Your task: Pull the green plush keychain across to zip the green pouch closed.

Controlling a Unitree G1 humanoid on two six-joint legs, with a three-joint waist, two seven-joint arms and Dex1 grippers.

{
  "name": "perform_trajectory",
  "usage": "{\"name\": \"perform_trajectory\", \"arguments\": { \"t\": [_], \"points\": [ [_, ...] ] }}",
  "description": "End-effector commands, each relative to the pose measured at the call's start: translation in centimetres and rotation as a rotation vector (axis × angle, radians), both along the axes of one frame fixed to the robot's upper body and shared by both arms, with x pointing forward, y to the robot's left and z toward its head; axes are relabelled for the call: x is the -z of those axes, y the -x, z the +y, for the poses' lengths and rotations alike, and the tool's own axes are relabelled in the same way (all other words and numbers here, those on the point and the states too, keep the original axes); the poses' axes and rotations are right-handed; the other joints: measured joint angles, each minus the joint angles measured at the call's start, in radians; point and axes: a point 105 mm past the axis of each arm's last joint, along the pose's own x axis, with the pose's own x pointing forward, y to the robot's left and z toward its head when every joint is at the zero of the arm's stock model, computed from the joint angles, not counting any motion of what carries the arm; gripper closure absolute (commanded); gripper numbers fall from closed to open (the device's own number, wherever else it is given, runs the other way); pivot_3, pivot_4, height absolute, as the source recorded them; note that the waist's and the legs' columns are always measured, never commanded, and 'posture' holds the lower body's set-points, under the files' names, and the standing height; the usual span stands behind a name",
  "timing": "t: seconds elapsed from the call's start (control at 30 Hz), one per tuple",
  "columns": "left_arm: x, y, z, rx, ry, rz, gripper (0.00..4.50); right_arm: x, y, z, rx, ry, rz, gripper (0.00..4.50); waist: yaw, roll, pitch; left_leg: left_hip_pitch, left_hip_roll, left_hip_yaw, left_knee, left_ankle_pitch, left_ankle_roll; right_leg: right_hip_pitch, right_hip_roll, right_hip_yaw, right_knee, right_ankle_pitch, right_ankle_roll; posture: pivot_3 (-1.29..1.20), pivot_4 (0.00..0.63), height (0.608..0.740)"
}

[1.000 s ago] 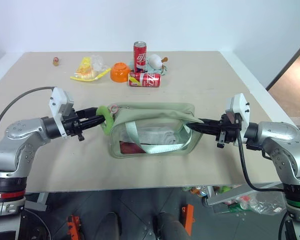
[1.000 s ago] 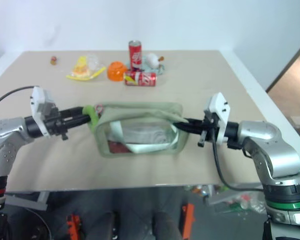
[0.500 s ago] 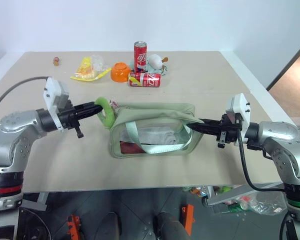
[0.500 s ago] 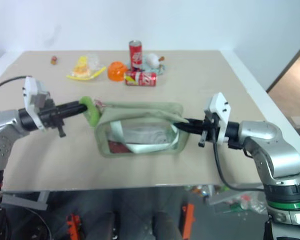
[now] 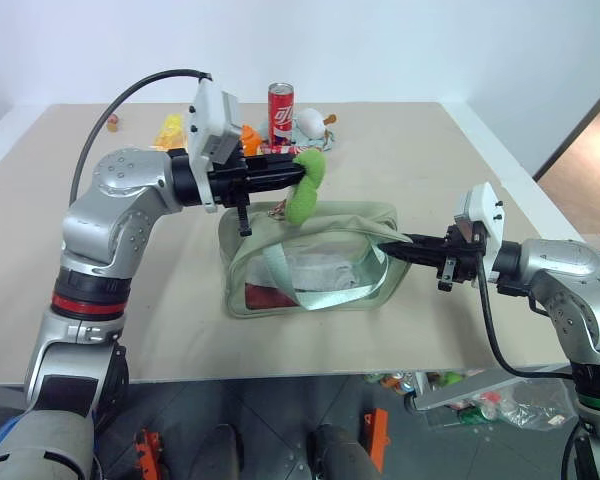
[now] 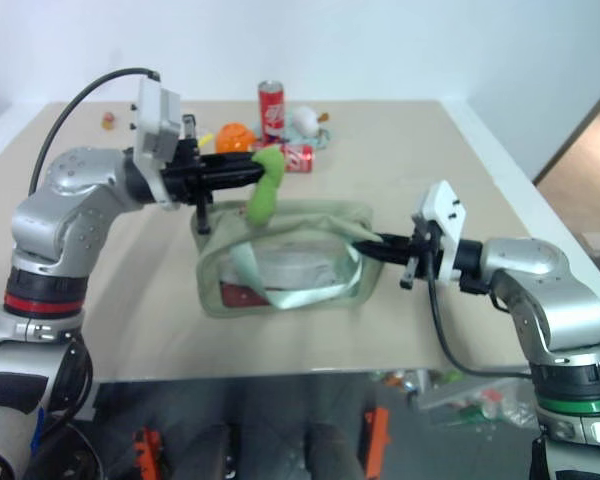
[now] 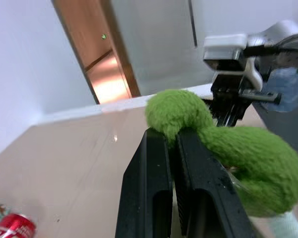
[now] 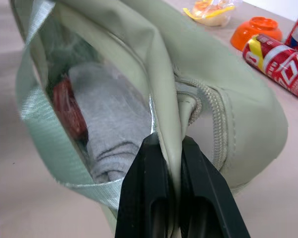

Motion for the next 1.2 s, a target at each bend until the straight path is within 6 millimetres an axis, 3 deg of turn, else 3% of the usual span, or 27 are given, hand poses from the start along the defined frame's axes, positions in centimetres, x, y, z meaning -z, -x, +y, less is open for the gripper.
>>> {"name": "perform_trajectory", "arguments": {
  "t": [0.03,0.13,0.17,0.2,0.23,0.27,0.5,0.83,1.03,1.2],
  "points": [
    [0.7,0.3,-0.9,0.061,-0.083,0.014,4.47,-0.9,0.3,0.2,-0.011,0.010,-0.044,4.50,-0.005,0.000,0.000,0.000,0.000,0.000,0.000,0.000,0.000,0.000,0.000,0.000,0.000,0.000,0.000,0.00,0.150,0.740],
    [1.3,0.3,-0.7,0.073,-0.122,0.043,4.47,-0.9,0.4,0.0,-0.003,0.009,-0.045,4.50,-0.004,0.000,0.000,0.000,0.000,-0.001,-0.001,0.000,0.000,-0.001,0.001,0.000,0.000,0.000,0.000,0.00,0.150,0.740],
    [1.4,0.3,-0.5,0.077,-0.121,0.053,3.94,-0.9,0.4,0.0,-0.002,0.008,-0.045,4.50,-0.004,0.000,0.000,0.000,0.000,-0.001,-0.001,0.000,0.000,-0.001,0.001,0.000,0.000,0.000,0.000,0.00,0.150,0.740],
    [1.4,0.3,-0.5,0.080,-0.123,0.061,3.94,-0.8,0.4,0.1,-0.001,0.008,-0.045,4.50,-0.004,0.000,0.000,0.000,0.000,-0.001,-0.001,0.000,0.000,-0.001,0.001,0.000,0.000,0.000,0.000,0.00,0.150,0.740],
    [1.4,0.4,-0.4,0.082,-0.130,0.066,3.50,-0.7,0.4,0.1,-0.001,0.008,-0.044,4.50,-0.004,0.000,0.000,0.000,0.000,-0.001,-0.001,0.000,0.000,0.000,0.000,0.000,0.000,0.000,0.000,0.00,0.150,0.740],
    [1.4,0.1,-0.3,0.067,-0.137,0.054,3.50,-0.7,0.4,0.2,-0.003,0.007,-0.043,4.50,-0.004,0.000,0.000,0.000,0.000,-0.001,0.000,0.000,0.000,0.000,0.000,0.000,0.000,0.000,0.000,0.00,0.150,0.740],
    [0.6,-0.8,1.1,-0.021,-0.191,-0.039,1.11,-0.5,0.3,0.5,-0.018,0.003,-0.037,4.50,-0.004,0.000,0.000,0.000,0.000,-0.001,0.001,0.000,0.000,0.000,0.000,0.000,0.000,0.000,0.001,0.00,0.150,0.740],
    [-1.5,0.0,3.6,-0.062,-0.190,-0.070,1.11,-0.3,-0.1,1.1,-0.049,0.001,-0.034,4.50,-0.005,0.000,0.000,0.000,0.000,-0.001,0.000,0.000,0.000,0.000,0.001,0.000,0.000,0.000,0.000,0.00,0.150,0.740],
    [-1.0,1.2,4.5,-0.062,-0.208,-0.023,1.11,-0.2,-0.4,1.5,-0.072,0.001,-0.034,4.50,-0.007,0.000,0.000,0.001,0.001,-0.001,0.000,0.000,0.000,0.000,0.001,0.000,0.001,0.000,0.000,0.00,0.150,0.740],
    [-1.4,2.7,7.9,-0.164,-0.138,0.071,1.11,-0.3,-0.5,1.5,-0.080,0.000,-0.035,4.50,-0.013,0.000,0.000,0.001,0.003,-0.001,0.000,0.000,0.000,-0.001,0.003,0.000,0.001,0.001,-0.001,0.00,0.150,0.740]
  ]
}}
